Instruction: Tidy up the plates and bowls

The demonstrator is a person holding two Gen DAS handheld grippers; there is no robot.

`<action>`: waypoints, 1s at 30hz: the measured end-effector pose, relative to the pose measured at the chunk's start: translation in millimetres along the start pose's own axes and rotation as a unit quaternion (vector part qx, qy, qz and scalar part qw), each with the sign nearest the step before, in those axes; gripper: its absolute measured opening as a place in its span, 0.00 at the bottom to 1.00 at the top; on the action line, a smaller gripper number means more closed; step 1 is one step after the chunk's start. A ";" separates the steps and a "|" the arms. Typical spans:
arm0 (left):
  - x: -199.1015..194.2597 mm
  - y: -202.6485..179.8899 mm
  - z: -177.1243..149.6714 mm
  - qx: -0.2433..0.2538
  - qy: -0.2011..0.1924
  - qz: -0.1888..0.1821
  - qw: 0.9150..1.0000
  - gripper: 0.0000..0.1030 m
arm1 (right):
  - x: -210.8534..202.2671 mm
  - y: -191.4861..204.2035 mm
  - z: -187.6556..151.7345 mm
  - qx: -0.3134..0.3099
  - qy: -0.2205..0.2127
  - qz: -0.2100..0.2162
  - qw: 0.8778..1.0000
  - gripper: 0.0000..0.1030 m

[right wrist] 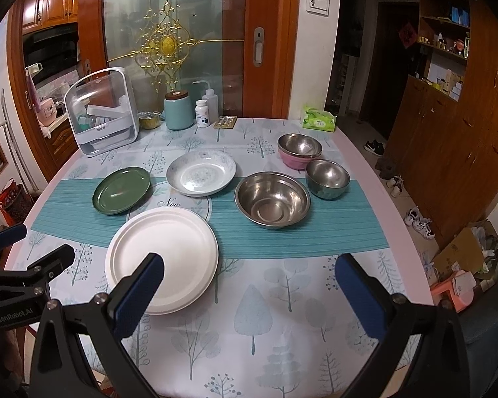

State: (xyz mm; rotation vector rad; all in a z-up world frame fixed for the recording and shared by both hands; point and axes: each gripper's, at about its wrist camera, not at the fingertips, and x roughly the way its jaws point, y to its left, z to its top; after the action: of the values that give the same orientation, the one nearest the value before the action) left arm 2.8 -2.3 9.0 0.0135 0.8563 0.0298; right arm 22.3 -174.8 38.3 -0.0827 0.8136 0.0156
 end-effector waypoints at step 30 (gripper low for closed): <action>-5.3 1.4 16.1 0.004 -0.012 0.002 1.000 0.99 | -6.4 -4.6 20.6 -0.011 -0.010 -0.009 1.000 1.00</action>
State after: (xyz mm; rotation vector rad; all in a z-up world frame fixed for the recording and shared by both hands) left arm 11.5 -1.1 23.5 0.0225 0.8331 0.0295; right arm 33.0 -177.6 57.4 -0.1103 0.7932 0.0087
